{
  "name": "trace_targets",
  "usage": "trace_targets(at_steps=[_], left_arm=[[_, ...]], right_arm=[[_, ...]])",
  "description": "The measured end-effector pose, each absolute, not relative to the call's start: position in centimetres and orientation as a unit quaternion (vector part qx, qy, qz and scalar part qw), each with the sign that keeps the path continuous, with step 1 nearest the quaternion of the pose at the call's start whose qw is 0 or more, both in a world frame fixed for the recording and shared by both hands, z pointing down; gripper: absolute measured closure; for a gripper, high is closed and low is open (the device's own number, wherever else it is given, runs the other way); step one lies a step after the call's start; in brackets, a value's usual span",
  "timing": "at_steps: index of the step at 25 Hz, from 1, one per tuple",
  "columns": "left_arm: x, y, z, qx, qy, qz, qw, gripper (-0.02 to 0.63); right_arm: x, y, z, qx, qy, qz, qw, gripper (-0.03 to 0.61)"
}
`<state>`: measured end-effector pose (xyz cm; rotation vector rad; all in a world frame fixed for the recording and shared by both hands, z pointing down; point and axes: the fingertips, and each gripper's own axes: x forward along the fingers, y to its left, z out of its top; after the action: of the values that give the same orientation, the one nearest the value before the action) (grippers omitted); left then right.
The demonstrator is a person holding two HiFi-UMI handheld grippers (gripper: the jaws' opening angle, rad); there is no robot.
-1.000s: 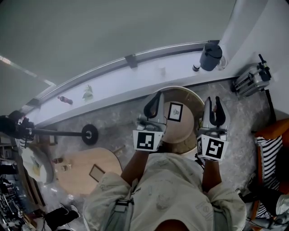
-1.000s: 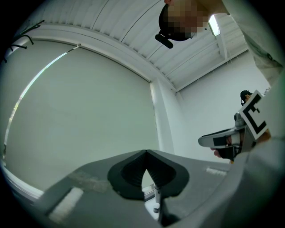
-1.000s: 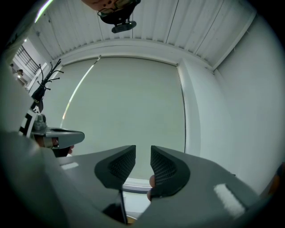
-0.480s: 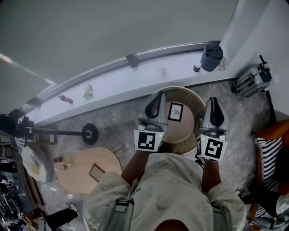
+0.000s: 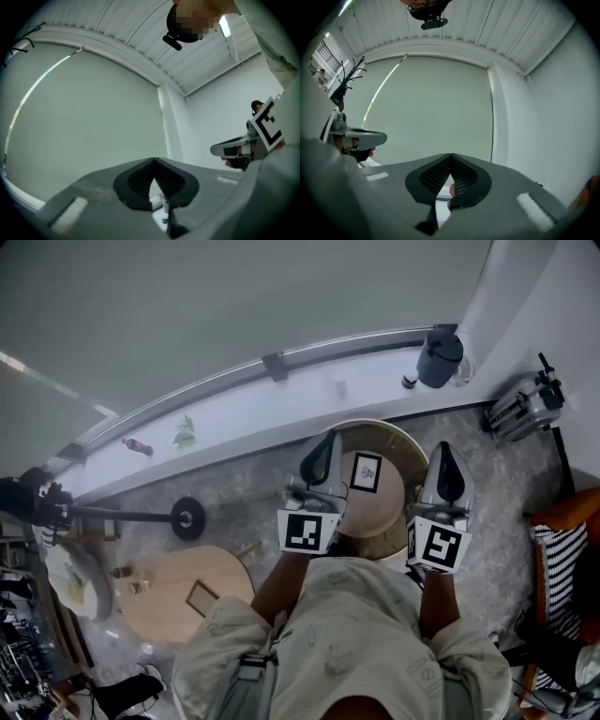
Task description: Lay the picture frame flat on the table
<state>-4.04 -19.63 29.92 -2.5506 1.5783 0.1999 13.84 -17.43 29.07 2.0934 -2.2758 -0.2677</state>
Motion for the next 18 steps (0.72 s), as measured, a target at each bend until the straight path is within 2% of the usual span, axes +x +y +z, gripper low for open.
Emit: trace_targets(at_steps=[18], left_arm=[[-3.78,-19.59,29.84,-0.846,0.524,0.069,0.070,0.611]], right_arm=[[14.18,-17.44,29.32,0.679,-0.729,-0.087,0.023,0.577]])
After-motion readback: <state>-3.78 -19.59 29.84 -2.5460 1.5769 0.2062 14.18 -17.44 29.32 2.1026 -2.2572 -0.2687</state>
